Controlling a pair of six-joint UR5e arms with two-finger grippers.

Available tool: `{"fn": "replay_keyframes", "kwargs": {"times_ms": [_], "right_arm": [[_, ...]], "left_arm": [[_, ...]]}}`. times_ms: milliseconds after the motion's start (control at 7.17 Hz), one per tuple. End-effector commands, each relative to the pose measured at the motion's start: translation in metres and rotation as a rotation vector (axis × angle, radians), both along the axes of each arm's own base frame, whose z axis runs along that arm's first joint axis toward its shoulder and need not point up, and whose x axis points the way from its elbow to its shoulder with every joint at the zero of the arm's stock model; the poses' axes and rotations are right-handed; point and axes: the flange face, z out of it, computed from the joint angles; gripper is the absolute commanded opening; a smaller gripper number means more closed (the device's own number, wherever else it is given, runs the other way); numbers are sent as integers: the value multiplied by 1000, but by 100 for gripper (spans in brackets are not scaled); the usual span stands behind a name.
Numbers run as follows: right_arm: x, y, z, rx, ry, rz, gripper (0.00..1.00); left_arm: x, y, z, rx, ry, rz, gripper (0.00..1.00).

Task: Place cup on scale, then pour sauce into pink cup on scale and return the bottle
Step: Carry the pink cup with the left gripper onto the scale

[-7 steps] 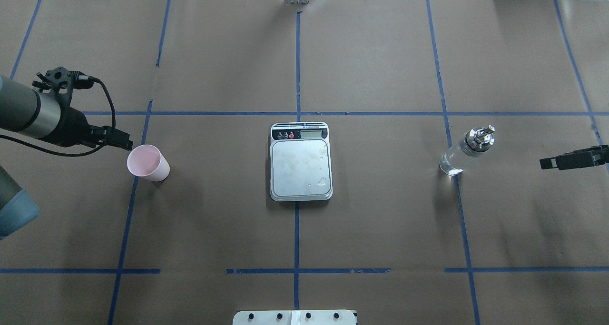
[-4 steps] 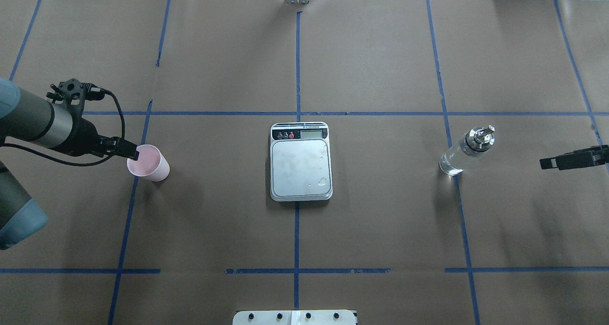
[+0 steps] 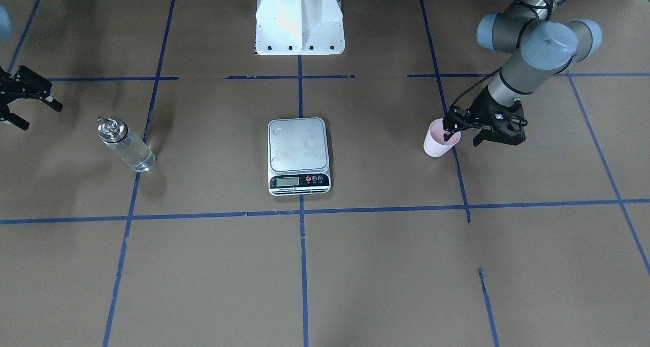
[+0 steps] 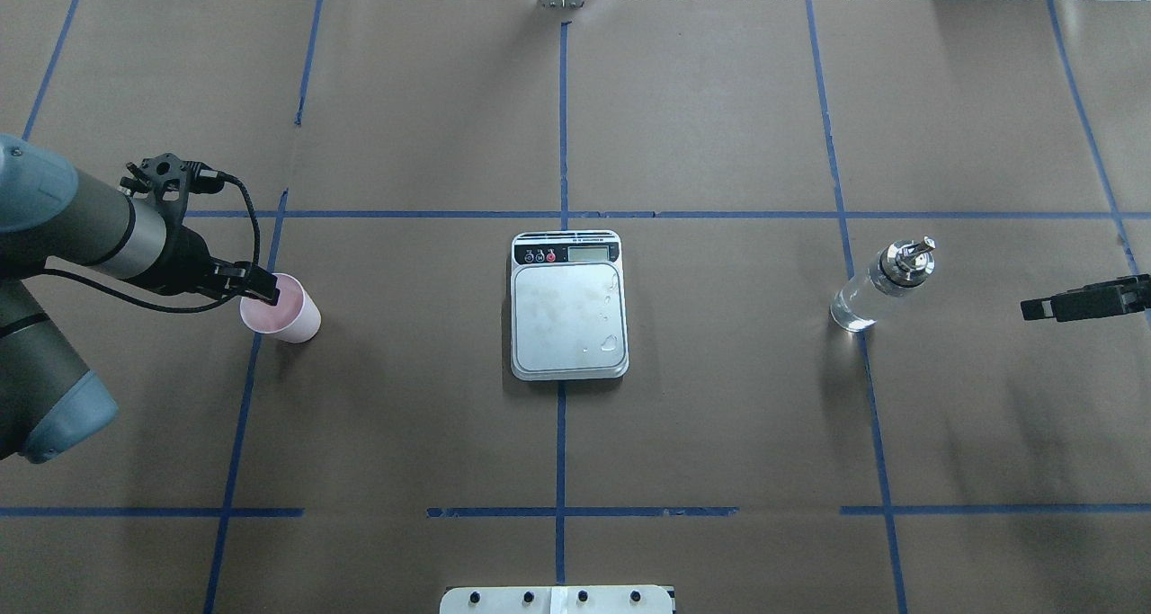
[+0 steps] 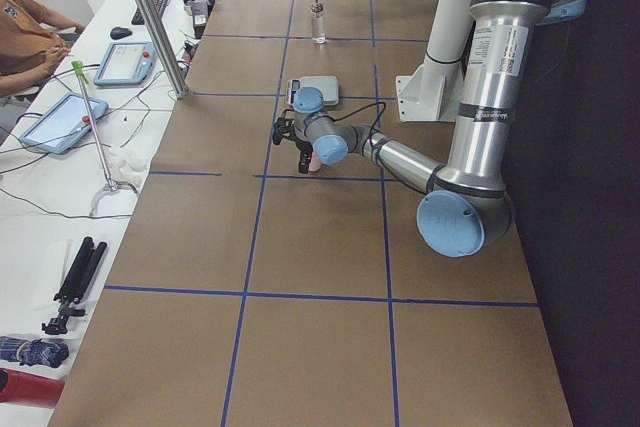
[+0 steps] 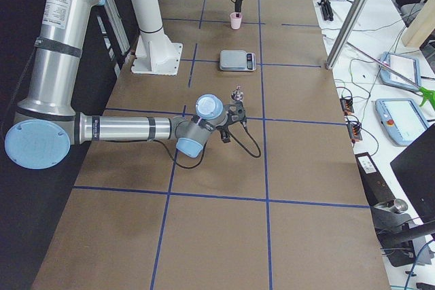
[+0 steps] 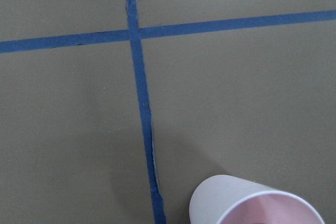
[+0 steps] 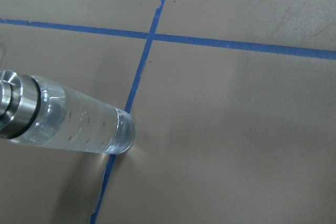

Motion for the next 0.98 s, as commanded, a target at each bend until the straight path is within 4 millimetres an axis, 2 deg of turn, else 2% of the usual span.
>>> {"fn": "replay_keyframes", "kwargs": {"times_ms": [0, 140, 279, 419, 558, 698, 837], "right_arm": [[0, 0, 0, 0, 0, 0, 100], [0, 0, 0, 0, 0, 0, 100], [0, 0, 0, 0, -1, -1, 100], [0, 0, 1, -2, 0, -1, 100], [0, 0, 0, 0, 0, 0, 100], [0, 1, 1, -1, 1, 0, 100], [1, 1, 1, -2, 3, 3, 100]], "left_arm": [[3, -2, -7, 6, 10, 4, 0], [2, -1, -12, 7, 17, 2, 0], [3, 0, -32, -14, 47, -24, 0], [17, -10, -88, -116, 78, -97, 0], [61, -15, -171, -173, 74, -102, 0], [99, -3, -233, -199, 75, -162, 0], [141, 20, -259, -170, 74, -191, 0]]}}
